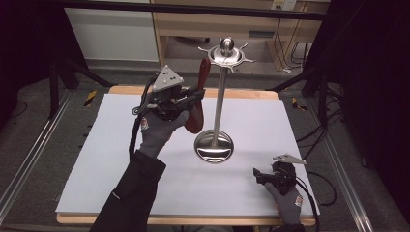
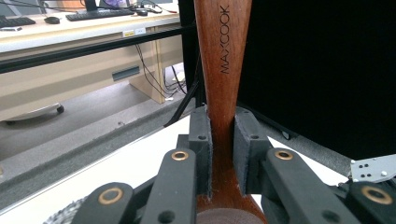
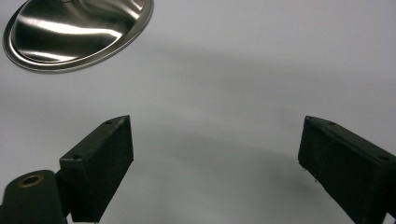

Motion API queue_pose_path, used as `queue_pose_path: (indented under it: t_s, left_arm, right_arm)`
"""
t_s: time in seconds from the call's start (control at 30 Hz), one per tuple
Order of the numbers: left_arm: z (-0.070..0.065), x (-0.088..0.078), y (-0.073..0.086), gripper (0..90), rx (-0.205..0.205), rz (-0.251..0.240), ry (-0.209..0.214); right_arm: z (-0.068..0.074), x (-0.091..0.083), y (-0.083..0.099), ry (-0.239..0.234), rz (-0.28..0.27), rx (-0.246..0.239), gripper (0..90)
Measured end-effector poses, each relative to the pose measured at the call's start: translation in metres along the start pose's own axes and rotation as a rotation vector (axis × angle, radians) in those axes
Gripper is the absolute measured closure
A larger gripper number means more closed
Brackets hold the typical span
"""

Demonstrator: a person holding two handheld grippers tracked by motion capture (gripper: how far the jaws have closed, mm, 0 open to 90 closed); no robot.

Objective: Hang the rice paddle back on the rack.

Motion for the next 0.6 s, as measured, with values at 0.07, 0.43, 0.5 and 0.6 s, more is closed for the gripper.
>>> queue_pose_path:
  t_s: [0.07, 0.43, 0.5, 0.6]
  left_arm:
    - [0.0, 0.001, -0.001, 78.6, 0.001, -0.001, 0.002]
    - [0.003, 0.009, 0.0, 78.5, 0.005, -0.007, 0.004]
    - [0.002, 0.01, 0.0, 78.4, 0.001, -0.009, 0.005]
    - [0.003, 0.012, 0.0, 78.4, -0.001, -0.012, 0.003]
  right_arm:
    - [0.0, 0.0, 0.0, 0.001, 0.001, -0.001, 10.6]
    - [0.0, 0.0, 0.0, -0.002, 0.001, 0.001, 10.6]
    - [0.0, 0.0, 0.0, -0.002, 0.002, 0.0, 10.6]
    - [0.0, 0.0, 0.0, -0.002, 0.002, 0.0, 10.6]
Point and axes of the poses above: each handheld gripper's, and its own axes: x roughly forward along the jaws, y roughly out of its underside, z roughly to its left, the point moved 5 cm from there along x, roughly forward along the jaws, and after that the axes turned 12 degrees about y, right-handed, at the moved point
